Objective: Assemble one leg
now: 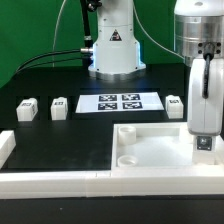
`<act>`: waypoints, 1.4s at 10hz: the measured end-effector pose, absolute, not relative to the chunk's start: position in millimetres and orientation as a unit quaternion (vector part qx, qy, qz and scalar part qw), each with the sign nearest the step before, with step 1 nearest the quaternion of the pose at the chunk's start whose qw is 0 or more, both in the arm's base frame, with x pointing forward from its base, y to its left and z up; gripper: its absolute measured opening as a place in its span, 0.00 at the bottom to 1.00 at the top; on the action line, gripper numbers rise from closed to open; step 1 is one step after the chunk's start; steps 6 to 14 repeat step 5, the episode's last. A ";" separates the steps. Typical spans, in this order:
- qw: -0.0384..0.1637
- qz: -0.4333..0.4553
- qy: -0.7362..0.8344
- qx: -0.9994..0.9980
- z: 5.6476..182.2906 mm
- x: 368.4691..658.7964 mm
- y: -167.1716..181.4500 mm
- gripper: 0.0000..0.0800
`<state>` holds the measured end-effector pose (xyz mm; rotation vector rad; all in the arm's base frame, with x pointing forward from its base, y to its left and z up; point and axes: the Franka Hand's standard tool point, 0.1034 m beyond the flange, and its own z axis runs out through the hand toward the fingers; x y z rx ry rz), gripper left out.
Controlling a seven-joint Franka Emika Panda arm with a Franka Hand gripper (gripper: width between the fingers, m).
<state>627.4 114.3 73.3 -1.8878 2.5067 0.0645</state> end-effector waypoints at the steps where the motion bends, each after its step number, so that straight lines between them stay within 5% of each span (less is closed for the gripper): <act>1: 0.001 0.021 0.799 -0.601 73.3 627.4 114.4 0.77; 14: 0.001 0.021 0.799 -0.602 73.3 627.4 114.4 0.81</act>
Offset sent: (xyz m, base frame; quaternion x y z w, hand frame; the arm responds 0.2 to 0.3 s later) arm 0.0000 0.0000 0.0000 0.0000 0.0000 0.0000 1.0000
